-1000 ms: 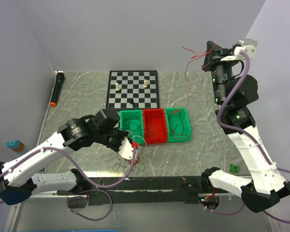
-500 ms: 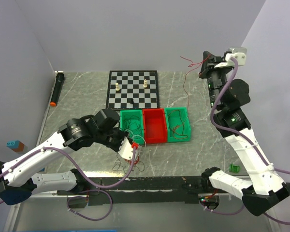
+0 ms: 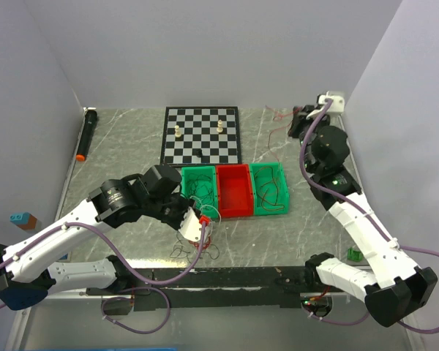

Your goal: Untangle the cables

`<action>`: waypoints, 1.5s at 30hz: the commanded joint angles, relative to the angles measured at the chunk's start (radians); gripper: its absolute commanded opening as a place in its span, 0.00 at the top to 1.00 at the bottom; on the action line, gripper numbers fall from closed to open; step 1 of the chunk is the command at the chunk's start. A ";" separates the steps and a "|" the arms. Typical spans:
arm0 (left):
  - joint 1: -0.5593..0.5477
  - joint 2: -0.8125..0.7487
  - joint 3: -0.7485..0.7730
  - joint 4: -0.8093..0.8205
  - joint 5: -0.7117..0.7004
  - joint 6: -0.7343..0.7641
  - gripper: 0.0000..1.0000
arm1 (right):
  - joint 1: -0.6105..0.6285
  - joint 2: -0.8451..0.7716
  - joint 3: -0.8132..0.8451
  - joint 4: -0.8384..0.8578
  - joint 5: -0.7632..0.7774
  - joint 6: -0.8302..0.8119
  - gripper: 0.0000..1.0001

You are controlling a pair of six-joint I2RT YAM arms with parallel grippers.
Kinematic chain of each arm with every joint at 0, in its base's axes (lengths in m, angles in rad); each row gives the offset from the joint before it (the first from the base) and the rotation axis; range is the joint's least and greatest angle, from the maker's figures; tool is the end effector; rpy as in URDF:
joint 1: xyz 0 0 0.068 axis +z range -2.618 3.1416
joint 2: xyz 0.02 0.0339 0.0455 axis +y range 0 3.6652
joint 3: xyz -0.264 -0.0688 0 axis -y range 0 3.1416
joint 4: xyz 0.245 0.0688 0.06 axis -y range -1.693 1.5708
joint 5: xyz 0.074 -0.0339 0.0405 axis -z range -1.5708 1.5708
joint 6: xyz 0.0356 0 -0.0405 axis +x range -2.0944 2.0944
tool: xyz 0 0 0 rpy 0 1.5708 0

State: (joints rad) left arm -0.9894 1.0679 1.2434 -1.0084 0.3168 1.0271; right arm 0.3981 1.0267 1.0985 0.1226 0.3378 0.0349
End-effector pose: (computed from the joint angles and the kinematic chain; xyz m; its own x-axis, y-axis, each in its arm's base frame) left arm 0.0984 -0.1699 0.3669 0.5679 0.6166 -0.5453 0.8181 -0.3498 0.4565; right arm 0.2156 0.0779 0.4376 0.1757 0.1096 -0.9783 -0.0722 0.9925 0.0982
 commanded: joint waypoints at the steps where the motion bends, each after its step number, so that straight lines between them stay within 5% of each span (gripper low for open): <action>1: 0.001 -0.013 0.022 0.008 0.028 0.013 0.99 | -0.007 -0.053 -0.097 -0.050 -0.010 0.164 1.00; 8: 0.001 -0.011 0.025 0.007 0.033 0.018 0.99 | -0.007 -0.093 -0.226 -0.144 0.030 0.272 1.00; 26: 0.001 -0.008 0.027 0.011 0.045 0.008 0.99 | 0.027 0.078 -0.233 -0.472 0.105 0.500 1.00; 45: 0.001 0.006 0.070 0.019 0.062 -0.012 0.99 | 0.073 0.413 -0.095 -0.683 0.057 0.660 1.00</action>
State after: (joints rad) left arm -0.9894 1.0729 1.2690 -1.0080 0.3416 1.0256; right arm 0.4625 1.3849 0.9371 -0.5327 0.4248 0.6514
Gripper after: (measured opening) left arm 0.021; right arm 0.012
